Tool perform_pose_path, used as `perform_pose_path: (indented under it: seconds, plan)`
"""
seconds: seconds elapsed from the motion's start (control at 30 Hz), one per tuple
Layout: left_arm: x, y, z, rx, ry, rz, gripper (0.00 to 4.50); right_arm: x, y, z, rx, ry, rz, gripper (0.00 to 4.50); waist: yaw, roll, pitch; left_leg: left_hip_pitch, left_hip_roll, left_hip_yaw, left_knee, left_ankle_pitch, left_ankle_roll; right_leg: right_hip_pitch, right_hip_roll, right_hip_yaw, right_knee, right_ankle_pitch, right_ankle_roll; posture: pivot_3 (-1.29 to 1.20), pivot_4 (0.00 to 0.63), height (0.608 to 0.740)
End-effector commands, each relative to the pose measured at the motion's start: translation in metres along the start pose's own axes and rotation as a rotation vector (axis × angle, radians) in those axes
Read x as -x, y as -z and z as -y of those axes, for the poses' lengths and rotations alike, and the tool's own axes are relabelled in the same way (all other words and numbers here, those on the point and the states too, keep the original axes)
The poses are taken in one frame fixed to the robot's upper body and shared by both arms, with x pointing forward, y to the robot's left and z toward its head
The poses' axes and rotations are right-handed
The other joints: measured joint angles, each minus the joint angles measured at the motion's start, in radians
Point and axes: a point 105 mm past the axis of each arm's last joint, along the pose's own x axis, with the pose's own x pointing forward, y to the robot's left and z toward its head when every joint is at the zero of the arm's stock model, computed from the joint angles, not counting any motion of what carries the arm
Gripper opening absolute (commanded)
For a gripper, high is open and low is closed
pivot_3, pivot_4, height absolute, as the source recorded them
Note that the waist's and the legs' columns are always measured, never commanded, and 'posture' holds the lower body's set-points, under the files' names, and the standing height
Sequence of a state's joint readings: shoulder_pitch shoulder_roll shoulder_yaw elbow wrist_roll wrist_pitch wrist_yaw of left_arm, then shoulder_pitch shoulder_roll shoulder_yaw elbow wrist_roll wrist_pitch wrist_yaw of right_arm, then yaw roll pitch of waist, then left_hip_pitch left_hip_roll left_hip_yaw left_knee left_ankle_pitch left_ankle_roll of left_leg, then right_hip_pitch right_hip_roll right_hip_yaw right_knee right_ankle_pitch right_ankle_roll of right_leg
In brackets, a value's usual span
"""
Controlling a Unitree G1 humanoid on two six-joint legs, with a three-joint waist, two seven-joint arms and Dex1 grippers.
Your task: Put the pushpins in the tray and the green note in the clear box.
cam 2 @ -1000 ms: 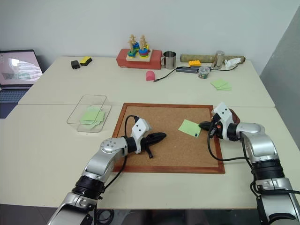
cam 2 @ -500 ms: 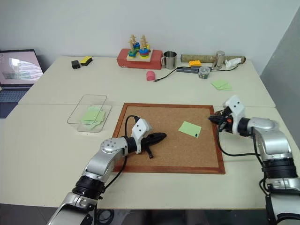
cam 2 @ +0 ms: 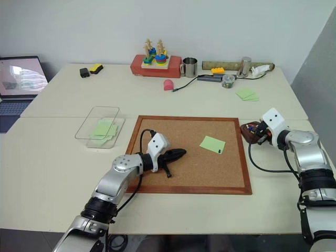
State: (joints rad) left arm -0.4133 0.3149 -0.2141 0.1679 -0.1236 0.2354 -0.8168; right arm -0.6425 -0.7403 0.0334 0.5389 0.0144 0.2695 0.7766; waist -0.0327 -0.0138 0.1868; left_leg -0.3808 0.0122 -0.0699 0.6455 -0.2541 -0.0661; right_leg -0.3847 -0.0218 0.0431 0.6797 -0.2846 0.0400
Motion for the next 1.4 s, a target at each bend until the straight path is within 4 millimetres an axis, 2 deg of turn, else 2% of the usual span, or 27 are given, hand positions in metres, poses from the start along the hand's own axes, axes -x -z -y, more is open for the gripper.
perform_pose_path:
  seconds: [0.03,0.2,0.33,0.43,0.5,0.63,0.87,1.07,1.23,1.4]
  plan:
    - [-0.002,0.031,0.015,0.053,0.043,-0.104,0.00,0.003,-0.013,0.008,0.019,0.022,0.039,1.89,0.000,0.000,0.000,0.000,0.000,0.000,0.000,0.000,0.000,0.000,0.000,0.000,0.000,0.000,0.000,0.00,0.150,0.740]
    - [-0.002,0.031,0.014,0.049,0.043,-0.105,0.00,0.006,-0.014,0.009,0.009,0.020,0.042,2.84,0.000,0.000,0.000,0.000,0.000,0.000,0.000,0.000,0.000,0.000,0.000,0.000,0.000,0.000,0.000,0.00,0.150,0.740]
    - [-0.002,0.031,0.013,0.047,0.043,-0.105,0.00,0.017,-0.027,0.017,0.030,0.034,0.085,3.72,0.000,0.000,0.000,0.000,0.000,0.000,0.000,0.000,0.000,0.000,0.000,0.000,0.000,0.000,0.000,0.00,0.150,0.740]
    - [-0.001,0.031,0.013,0.047,0.042,-0.107,0.00,0.026,-0.036,0.020,0.056,0.029,0.115,3.72,0.000,0.000,0.000,0.000,0.000,0.000,0.000,0.000,0.000,0.000,0.000,0.000,0.000,0.000,0.000,0.00,0.150,0.740]
    - [-0.001,0.032,0.013,0.047,0.043,-0.108,0.00,0.033,-0.043,0.015,0.063,-0.013,0.147,3.72,0.000,0.000,0.000,0.000,0.000,0.000,0.000,0.000,0.000,0.000,0.000,0.000,0.000,0.000,0.000,0.00,0.150,0.740]
    - [0.000,0.032,0.013,0.045,0.047,-0.110,0.00,0.041,-0.053,-0.022,0.090,-0.193,0.216,3.72,0.000,0.000,0.000,0.000,0.000,-0.001,0.000,0.000,0.000,0.000,0.000,-0.001,0.000,0.000,0.000,0.00,0.150,0.740]
    - [-0.001,0.032,0.014,0.041,0.055,-0.112,0.00,0.046,-0.055,-0.071,0.069,-0.369,0.244,3.72,0.000,0.000,0.000,0.000,0.000,-0.001,0.000,0.000,0.000,0.001,0.000,-0.001,0.000,0.000,0.000,0.00,0.150,0.740]
    - [0.000,0.032,0.013,0.039,0.056,-0.114,0.00,0.037,-0.050,-0.099,0.032,-0.457,0.233,3.72,0.000,0.000,-0.001,0.000,0.000,-0.002,0.000,0.000,0.000,0.001,0.000,-0.001,0.000,0.000,0.000,0.00,0.150,0.740]
    - [0.000,0.032,0.012,0.037,0.056,-0.115,0.00,0.016,-0.048,-0.114,0.031,-0.480,0.224,3.72,0.000,0.000,-0.001,0.000,0.000,-0.002,0.000,0.000,0.000,0.001,0.000,-0.001,0.000,0.000,0.000,0.00,0.150,0.740]
    - [0.001,0.032,0.012,0.037,0.056,-0.116,0.00,0.007,-0.048,-0.122,0.041,-0.504,0.219,3.72,0.001,0.000,-0.001,0.000,0.000,-0.002,0.000,0.000,0.000,0.001,0.000,-0.001,0.000,0.000,0.000,0.00,0.150,0.740]
